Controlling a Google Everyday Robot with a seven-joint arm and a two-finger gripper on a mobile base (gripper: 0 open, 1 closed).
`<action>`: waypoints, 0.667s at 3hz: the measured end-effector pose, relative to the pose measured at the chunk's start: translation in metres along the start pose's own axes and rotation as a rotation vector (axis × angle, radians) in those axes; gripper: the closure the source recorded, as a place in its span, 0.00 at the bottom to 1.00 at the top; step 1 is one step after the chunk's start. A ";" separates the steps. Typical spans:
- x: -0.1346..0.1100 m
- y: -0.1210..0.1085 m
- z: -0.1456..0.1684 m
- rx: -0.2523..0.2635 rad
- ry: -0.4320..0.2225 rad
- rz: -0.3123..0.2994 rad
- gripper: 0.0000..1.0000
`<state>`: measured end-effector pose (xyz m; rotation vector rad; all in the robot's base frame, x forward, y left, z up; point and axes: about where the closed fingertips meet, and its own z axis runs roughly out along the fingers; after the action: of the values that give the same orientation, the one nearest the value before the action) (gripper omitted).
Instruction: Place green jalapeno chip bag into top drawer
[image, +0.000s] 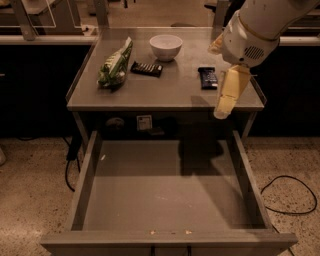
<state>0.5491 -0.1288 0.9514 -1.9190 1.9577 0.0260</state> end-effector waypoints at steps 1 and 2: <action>-0.015 -0.020 0.012 0.014 -0.016 -0.048 0.00; -0.050 -0.059 0.035 0.021 -0.048 -0.155 0.00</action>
Offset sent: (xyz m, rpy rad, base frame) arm 0.1190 0.1020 0.0004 0.0112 -0.1187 0.2830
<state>0.6144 -0.0743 0.9489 -2.0310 1.7670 0.0079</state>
